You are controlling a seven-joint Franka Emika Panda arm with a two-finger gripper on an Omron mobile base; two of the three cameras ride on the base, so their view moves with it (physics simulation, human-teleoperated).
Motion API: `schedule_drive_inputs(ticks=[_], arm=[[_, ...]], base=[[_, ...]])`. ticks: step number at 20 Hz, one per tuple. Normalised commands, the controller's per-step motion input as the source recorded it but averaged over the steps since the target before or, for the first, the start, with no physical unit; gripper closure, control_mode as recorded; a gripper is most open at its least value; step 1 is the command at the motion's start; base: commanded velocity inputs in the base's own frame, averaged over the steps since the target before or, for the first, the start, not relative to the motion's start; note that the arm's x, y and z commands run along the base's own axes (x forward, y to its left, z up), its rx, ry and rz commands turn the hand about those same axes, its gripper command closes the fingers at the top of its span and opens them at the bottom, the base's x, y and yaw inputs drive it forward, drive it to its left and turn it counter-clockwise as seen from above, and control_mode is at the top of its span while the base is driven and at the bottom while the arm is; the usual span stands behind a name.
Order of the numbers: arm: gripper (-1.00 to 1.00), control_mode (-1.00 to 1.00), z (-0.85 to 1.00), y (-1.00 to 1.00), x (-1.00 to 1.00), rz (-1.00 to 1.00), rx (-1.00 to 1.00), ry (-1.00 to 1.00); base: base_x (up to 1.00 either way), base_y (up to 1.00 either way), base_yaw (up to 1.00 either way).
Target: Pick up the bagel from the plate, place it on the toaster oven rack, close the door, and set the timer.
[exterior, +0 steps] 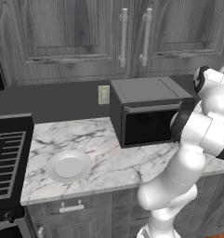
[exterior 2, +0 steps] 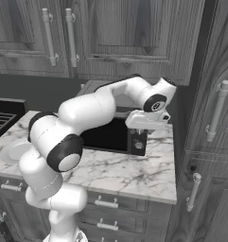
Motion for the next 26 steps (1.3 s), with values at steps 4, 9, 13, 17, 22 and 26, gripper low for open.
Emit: schedule_drive_inputs(ticks=[4, 9, 13, 17, 22, 26], arm=[[-1.0, -1.0, -0.14, 0.0, 0.08, -0.04, -0.02, -0.2], [-1.0, -1.0, -0.22, 0.0, 0.07, -0.12, -0.03, -0.11], [-1.0, -1.0, -0.2, 0.0, 0.4, -0.18, -0.03, 0.0], [-1.0, -1.0, -0.13, 0.0, 0.62, -0.17, -0.01, 0.02], [-1.0, -1.0, -0.18, 0.0, 0.48, -0.14, 0.0, 0.0], [-1.0, -1.0, -0.26, 0.0, 0.28, -0.12, 0.0, 0.0]], base=[[0.0, 0.0, 0.0], [0.0, 0.0, 0.0], [0.0, 0.0, 0.0], [0.0, 0.0, 0.0], [0.0, 0.0, 0.0], [0.0, 0.0, 0.0]])
